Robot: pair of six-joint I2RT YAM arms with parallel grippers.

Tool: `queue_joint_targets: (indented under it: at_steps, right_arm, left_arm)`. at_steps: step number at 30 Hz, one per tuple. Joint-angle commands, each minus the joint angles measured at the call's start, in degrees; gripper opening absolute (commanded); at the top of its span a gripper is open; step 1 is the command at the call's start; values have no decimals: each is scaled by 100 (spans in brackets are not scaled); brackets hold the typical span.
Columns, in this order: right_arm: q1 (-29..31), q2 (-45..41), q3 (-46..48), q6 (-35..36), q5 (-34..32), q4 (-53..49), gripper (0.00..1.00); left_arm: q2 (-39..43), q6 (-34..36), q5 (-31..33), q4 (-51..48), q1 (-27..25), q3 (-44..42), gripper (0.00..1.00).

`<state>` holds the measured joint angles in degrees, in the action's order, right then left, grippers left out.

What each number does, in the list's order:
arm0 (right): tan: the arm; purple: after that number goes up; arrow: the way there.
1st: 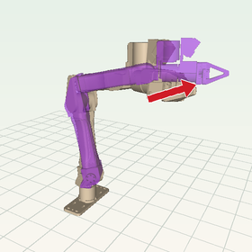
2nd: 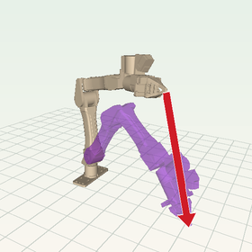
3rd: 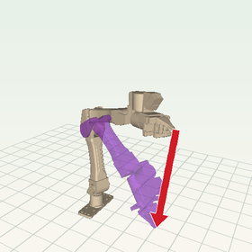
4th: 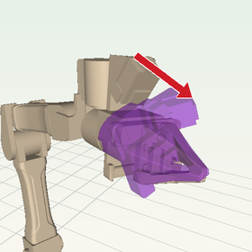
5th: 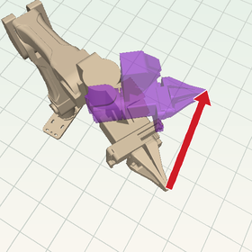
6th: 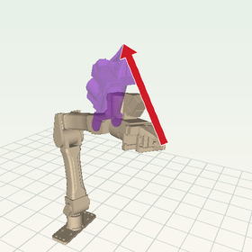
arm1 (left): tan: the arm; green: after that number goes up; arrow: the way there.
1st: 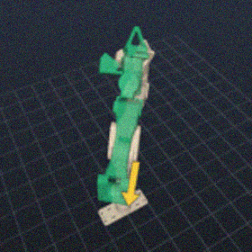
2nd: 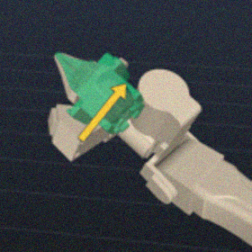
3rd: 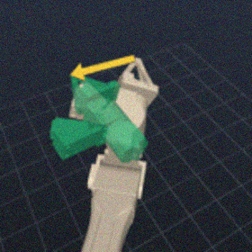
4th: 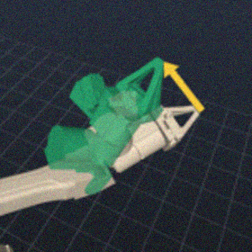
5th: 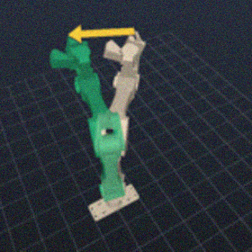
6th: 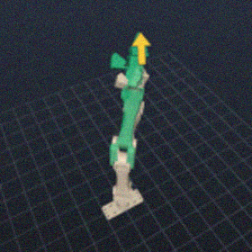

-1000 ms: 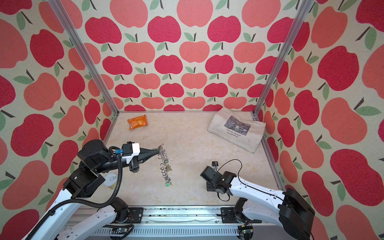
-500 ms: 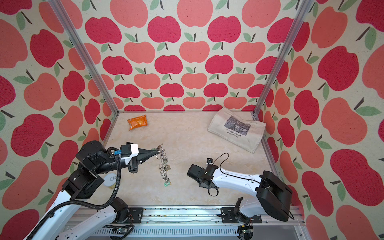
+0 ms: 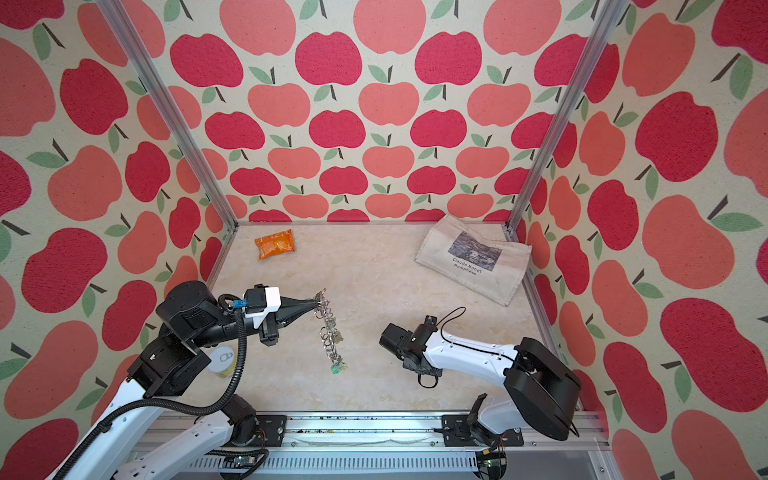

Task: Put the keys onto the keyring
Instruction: 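Center the open right gripper on the key's ring and close on it, then lift the green-tagged key with the right gripper and draw it back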

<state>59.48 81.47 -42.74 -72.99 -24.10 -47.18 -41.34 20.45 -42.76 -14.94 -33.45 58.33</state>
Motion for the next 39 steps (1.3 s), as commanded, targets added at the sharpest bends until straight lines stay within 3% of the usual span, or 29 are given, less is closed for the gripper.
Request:
queue_joint_targets:
  at_steps: [1, 12, 16, 25, 29, 36, 39]
  right_arm:
    - [-101, 194, -20, -139, 120, 258, 34]
    - [-227, 264, -20, 84, 89, 540, 37]
    - [-262, 283, 57, -35, 206, 457, 28]
    - [-39, 190, 208, -335, 498, 192, 24]
    - [68, 170, 258, -414, 560, 146, 16]
    - [341, 25, 245, -535, 394, -186, 15]
    - [378, -48, 349, -590, 414, -136, 5]
  left_arm:
    - [-9, 114, 64, 38, -27, 231, 0]
    - [-47, 207, 145, -79, -90, 319, 0]
    - [-90, 211, 129, -81, -83, 358, 0]
    - [-102, 197, 119, -106, -101, 400, 0]
    - [-84, 197, 128, -128, -101, 425, 0]
    - [-67, 219, 154, -174, -114, 469, 0]
    - [-61, 215, 162, -173, -108, 473, 0]
